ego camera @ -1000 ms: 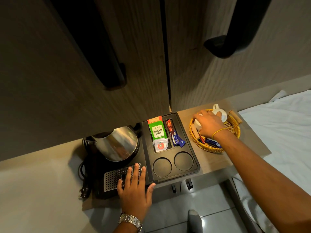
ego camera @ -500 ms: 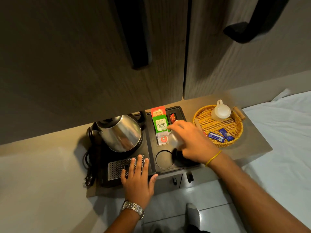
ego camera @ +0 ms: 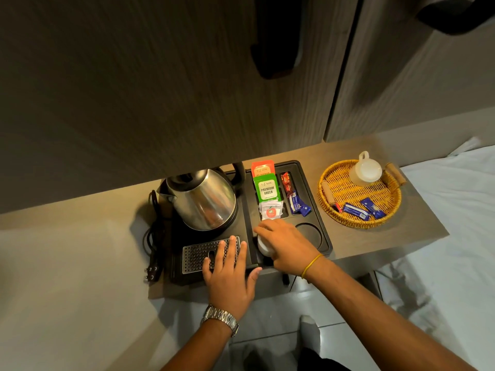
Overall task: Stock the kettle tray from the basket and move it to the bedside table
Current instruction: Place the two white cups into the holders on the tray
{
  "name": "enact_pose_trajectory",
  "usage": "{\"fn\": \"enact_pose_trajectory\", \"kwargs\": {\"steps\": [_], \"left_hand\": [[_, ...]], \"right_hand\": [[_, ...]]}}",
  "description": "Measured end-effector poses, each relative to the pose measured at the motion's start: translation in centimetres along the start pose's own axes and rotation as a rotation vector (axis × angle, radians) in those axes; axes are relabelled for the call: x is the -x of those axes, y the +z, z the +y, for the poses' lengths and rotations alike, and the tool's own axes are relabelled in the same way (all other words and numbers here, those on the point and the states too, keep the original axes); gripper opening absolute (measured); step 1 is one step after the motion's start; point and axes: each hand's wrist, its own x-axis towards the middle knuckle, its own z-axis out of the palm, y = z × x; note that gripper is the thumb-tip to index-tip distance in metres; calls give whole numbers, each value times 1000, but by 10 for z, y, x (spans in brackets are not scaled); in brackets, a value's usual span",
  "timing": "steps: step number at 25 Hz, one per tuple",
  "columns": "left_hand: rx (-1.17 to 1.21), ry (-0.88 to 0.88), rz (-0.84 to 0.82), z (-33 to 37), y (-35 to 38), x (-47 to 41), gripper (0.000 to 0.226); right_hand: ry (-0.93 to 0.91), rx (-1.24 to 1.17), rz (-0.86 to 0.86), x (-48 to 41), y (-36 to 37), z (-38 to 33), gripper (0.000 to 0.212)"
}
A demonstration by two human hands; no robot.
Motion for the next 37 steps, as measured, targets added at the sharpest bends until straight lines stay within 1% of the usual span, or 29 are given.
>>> {"fn": "enact_pose_trajectory", "kwargs": {"steps": [2, 5, 7, 9, 11, 12, 13, 14, 15, 17, 18, 20, 22, 24, 26, 27, 29, 30, 32, 33, 35, 37], "left_hand": [[-2, 1, 6, 0, 1, 0, 69], [-7, 2, 16, -1, 2, -1, 69], [-13, 13, 27, -1, 3, 0, 69], [-18, 15, 39, 0, 4, 0, 69], [-15, 14, 49, 1, 5, 1, 69], [-18, 12, 55, 0, 5, 1, 69], [-22, 12, 60, -1, 5, 1, 69], [-24, 13, 62, -1, 4, 1, 69], [-25, 12, 59, -1, 4, 0, 69], [-22, 6, 54, -1, 3, -1, 69], [-21, 7, 57, -1, 3, -1, 69], [-25, 15, 66, -2, 4, -1, 69], [-27, 14, 73, -2, 5, 0, 69], [-25, 8, 68, -3, 5, 0, 69], [-30, 9, 70, -3, 6, 0, 70], [-36, 10, 74, -4, 7, -1, 70], [-39, 4, 73, -4, 8, -1, 70], [-36, 3, 70, -4, 8, -1, 70], [-35, 10, 71, -3, 9, 0, 70], [-36, 11, 75, -4, 8, 0, 70], [-34, 6, 67, -3, 6, 0, 70], [-32, -4, 57, -1, 4, 0, 70]], "right_hand": [[-15, -3, -4, 1, 1, -1, 85], [-25, -69, -16, 8, 1, -1, 84], [-8, -134, 23, 14, -5, 5, 82], [28, -201, 176, 18, -21, 23, 74], [86, -183, 396, 17, -45, 58, 60], [155, -141, 481, 16, -58, 80, 54], [262, -95, 532, 15, -70, 104, 50], [392, -49, 541, 15, -81, 129, 51], [530, -1, 500, 15, -90, 152, 54], [742, 58, 312, 17, -100, 190, 65], [788, 74, 212, 18, -101, 203, 69], [781, 116, 101, 19, -100, 216, 69], [740, 114, 93, 16, -99, 218, 66], [727, 64, 128, 13, -101, 215, 61], [747, 5, 226, 15, -106, 209, 49], [763, -12, 292, 18, -108, 204, 48], [764, -45, 411, 29, -116, 184, 59], [736, -64, 468, 35, -119, 169, 65], [638, -99, 563, 48, -120, 133, 67], [581, -119, 570, 53, -118, 112, 67], [482, -181, 473, 58, -106, 74, 66], [419, -243, 300, 58, -85, 46, 67]]}}
